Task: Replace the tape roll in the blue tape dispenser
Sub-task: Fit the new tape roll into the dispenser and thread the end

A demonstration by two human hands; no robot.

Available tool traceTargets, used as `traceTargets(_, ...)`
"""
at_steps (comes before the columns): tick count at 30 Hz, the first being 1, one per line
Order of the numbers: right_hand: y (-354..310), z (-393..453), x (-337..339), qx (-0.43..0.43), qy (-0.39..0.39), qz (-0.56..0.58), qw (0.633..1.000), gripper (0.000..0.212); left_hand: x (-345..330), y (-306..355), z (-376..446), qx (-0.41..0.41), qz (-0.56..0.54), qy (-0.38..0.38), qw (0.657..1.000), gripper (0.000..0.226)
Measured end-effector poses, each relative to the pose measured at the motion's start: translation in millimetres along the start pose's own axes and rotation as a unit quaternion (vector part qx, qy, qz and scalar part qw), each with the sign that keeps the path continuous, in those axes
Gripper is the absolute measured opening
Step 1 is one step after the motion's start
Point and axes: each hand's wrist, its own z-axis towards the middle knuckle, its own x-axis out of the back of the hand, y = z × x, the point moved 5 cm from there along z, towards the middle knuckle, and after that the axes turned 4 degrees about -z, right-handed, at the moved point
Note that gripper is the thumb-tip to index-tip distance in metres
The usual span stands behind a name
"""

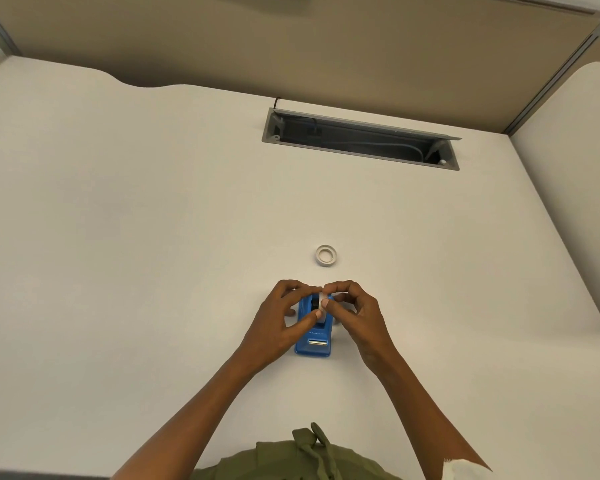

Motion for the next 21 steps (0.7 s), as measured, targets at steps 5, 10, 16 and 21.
traceTargets(5,2.4,0.9,0.7,-0.021,0.018,-0.001,1.000,0.007,-1.0,-0.5,0.7,0.009,-0.001,0.003,1.000,0.032)
traceTargets(10,1.6,2.6,1.7,-0.041,0.052,-0.016,0.998,0.013,-0.4,-2.7,-0.2,0.016,-0.002,0.004,1.000,0.033)
traceTargets(16,-22.5,-0.5,9.3,0.078,0.001,-0.145,0.986,0.021,0.4,-3.4,0.7,0.020,-0.006,0.005,1.000,0.033)
traceTargets(21,-39.9,0.5,9.7,0.147,-0.022,-0.215,0.965,0.017,0.6,-0.3,0.3,0.012,-0.007,-0.002,1.000,0.032)
